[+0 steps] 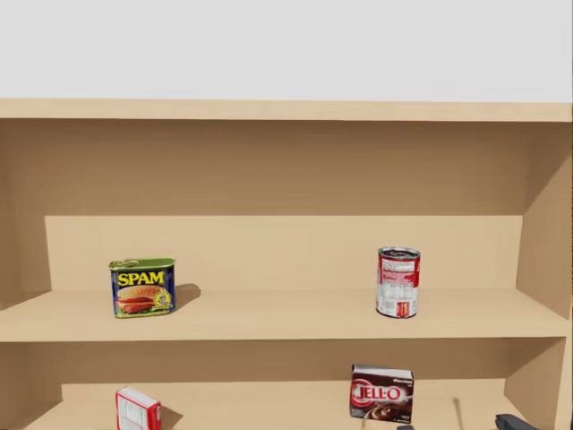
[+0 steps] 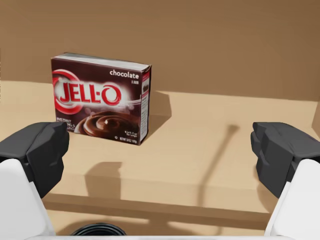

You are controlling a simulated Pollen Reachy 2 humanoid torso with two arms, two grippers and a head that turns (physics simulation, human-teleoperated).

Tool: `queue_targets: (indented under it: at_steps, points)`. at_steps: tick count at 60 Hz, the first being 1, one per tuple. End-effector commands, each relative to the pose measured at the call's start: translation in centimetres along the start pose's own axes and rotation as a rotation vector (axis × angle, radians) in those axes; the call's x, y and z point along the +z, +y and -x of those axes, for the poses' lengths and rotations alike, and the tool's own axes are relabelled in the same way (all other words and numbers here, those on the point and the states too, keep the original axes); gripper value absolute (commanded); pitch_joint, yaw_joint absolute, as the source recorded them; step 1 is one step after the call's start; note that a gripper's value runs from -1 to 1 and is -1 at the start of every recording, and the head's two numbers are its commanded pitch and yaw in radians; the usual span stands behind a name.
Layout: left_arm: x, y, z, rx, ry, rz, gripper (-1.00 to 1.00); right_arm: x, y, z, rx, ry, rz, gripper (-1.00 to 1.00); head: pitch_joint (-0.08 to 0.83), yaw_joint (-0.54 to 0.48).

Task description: Retrieve the spam can from the shelves.

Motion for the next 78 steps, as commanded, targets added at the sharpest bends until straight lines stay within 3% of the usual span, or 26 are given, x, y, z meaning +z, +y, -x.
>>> queue_targets:
  at_steps: [1,11,33,46,53,63,69,78]
  points:
    - [0.1,-0.1,0.1,-0.002,0.005,0.019,-1.0,0.2,0.7,0.1,-0.05,0.003,-0.012,-1.0,0.002,-0.03]
    - [0.2,0.0,0.1,0.001,0.003,0.02,-1.0,0.2,0.7,-0.1,-0.027,-0.005,-0.012,-1.0,0.026,-0.01]
    - [0.2,0.2,0.1,0.002,-0.003,0.02,-1.0,0.3,0.7,-0.1,-0.017,-0.01,-0.002,-1.0,0.118,0.24]
    - [1.2,0.0,-1.3,0.015,-0.035,0.017,-1.0,0.3,0.7,-0.2,-0.018,-0.012,0.004,-1.0,0.126,0.27]
    - [2.9,-1.2,-3.9,0.043,-0.017,0.043,-1.0,0.2,0.6,-0.1,-0.02,-0.009,0.014,-1.0,0.131,0.27]
    - [5.5,-3.7,-10.1,0.025,-0.027,0.105,-1.0,0.0,0.5,0.1,-0.021,-0.003,0.02,-1.0,0.14,0.27]
    - [5.7,-4.7,-12.8,0.015,-0.038,0.137,-1.0,0.0,0.4,0.1,-0.02,-0.002,0.022,-1.0,0.145,0.27]
    - [4.9,-5.3,-15.5,0.032,-0.048,0.161,-1.0,0.0,0.3,0.1,-0.021,-0.003,0.023,-1.0,0.145,0.27]
